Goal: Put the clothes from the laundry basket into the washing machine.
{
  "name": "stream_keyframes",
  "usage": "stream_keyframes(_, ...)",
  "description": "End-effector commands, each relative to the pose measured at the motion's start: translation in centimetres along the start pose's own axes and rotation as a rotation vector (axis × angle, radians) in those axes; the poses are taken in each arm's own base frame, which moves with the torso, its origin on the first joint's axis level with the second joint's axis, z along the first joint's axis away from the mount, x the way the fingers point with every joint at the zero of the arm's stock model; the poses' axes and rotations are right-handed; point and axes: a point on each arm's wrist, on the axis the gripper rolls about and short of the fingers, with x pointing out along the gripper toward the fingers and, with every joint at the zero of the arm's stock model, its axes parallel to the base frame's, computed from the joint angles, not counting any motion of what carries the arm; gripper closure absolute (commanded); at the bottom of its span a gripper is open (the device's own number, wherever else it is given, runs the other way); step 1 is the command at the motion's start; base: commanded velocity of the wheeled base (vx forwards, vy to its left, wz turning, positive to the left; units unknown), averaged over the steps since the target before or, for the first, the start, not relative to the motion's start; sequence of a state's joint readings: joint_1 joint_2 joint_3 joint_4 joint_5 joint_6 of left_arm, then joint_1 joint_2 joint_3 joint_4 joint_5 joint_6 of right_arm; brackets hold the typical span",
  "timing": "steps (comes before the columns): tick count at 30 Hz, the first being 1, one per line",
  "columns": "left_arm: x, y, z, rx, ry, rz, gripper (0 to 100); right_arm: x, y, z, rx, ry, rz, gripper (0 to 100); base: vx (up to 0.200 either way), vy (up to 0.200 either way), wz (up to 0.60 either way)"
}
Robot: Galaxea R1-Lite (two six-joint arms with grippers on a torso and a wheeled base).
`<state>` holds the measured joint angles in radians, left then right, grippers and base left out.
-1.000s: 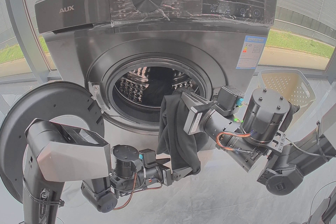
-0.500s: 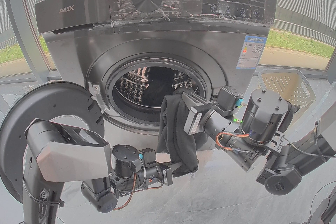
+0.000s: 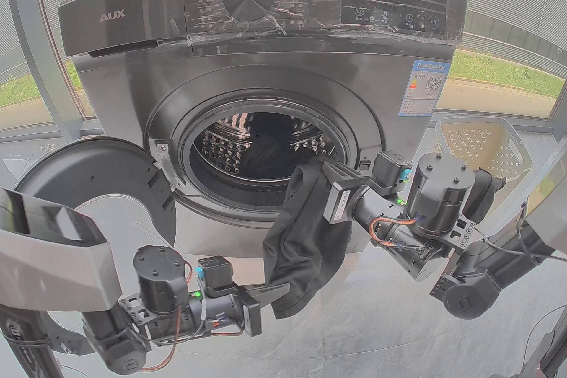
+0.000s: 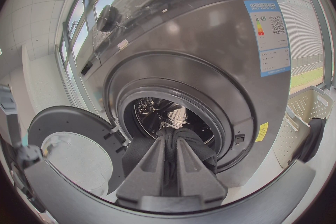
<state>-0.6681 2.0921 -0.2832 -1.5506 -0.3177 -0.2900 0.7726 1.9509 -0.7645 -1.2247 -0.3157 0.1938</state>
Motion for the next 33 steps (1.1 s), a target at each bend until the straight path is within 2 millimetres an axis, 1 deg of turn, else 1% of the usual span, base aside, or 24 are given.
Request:
stream_keyframes(1,-5.5,-3.0,1.9,0.104,-0.062,-0.080,100,0.3,-1.5,-2.0,-0.025,0.065,-0.039,100,0.000,0.000,0.00)
stream_keyframes(2,-6.0,-3.2,2.5,0.108,-0.094,-0.089,100,0.2,-1.6,-2.5,-0.031,0.084,-0.041,100,0.000,0.000,0.00)
stream_keyframes(4,-6.2,-3.4,3.5,0.119,-0.140,-0.095,100,0.1,-1.7,-3.2,-0.039,0.109,-0.043,100,0.000,0.000,0.00)
stream_keyframes(5,-6.2,-3.4,3.5,0.119,-0.140,-0.095,100,0.1,-1.7,-3.2,-0.039,0.109,-0.043,100,0.000,0.000,0.00)
stream_keyframes(6,-6.4,-3.5,4.6,0.129,-0.194,-0.099,100,-0.2,-1.6,-4.0,-0.045,0.135,-0.039,100,0.000,0.000,0.00)
stream_keyframes(8,-6.5,-3.6,5.7,0.135,-0.244,-0.103,100,-0.3,-1.5,-4.4,-0.046,0.137,-0.030,100,0.000,0.000,0.00)
stream_keyframes(9,-6.5,-3.7,6.2,0.131,-0.269,-0.106,100,-0.3,-1.5,-4.8,-0.048,0.146,-0.019,100,0.000,0.000,0.00)
stream_keyframes(10,-6.5,-3.7,6.2,0.131,-0.269,-0.106,100,-0.3,-1.5,-4.8,-0.048,0.146,-0.019,100,0.000,0.000,0.00)
stream_keyframes(12,-6.2,-4.0,7.8,0.139,-0.334,-0.114,100,-0.4,-1.2,-5.7,-0.053,0.165,0.003,100,0.000,0.000,0.00)
stream_keyframes(13,-6.1,-4.0,8.0,0.138,-0.344,-0.111,100,-0.5,-1.1,-5.9,-0.054,0.169,0.007,100,0.000,0.000,0.00)
stream_keyframes(14,-6.1,-4.0,8.1,0.136,-0.350,-0.109,100,-0.5,-1.0,-6.1,-0.055,0.171,0.012,0,0.000,0.000,0.00)
stream_keyframes(17,-6.0,-4.0,8.3,0.136,-0.363,-0.103,100,-0.4,-0.7,-6.5,-0.058,0.181,0.018,0,0.000,0.000,0.00)
stream_keyframes(20,-5.7,-4.1,9.2,0.143,-0.402,-0.098,100,-0.9,-0.2,-7.4,-0.068,0.212,0.035,0,0.000,0.000,0.00)
stream_keyframes(25,-5.1,-4.0,10.2,0.141,-0.447,-0.071,100,-1.2,0.1,-7.5,-0.073,0.219,0.049,0,0.000,0.000,0.00)
stream_keyframes(27,-5.0,-3.8,10.4,0.131,-0.464,-0.048,100,-1.3,0.0,-7.6,-0.075,0.223,0.046,0,0.000,0.000,0.00)
stream_keyframes(33,-4.8,-3.2,11.2,0.112,-0.503,-0.004,100,-2.1,-1.1,-8.0,-0.100,0.262,0.023,0,0.000,0.000,0.00)
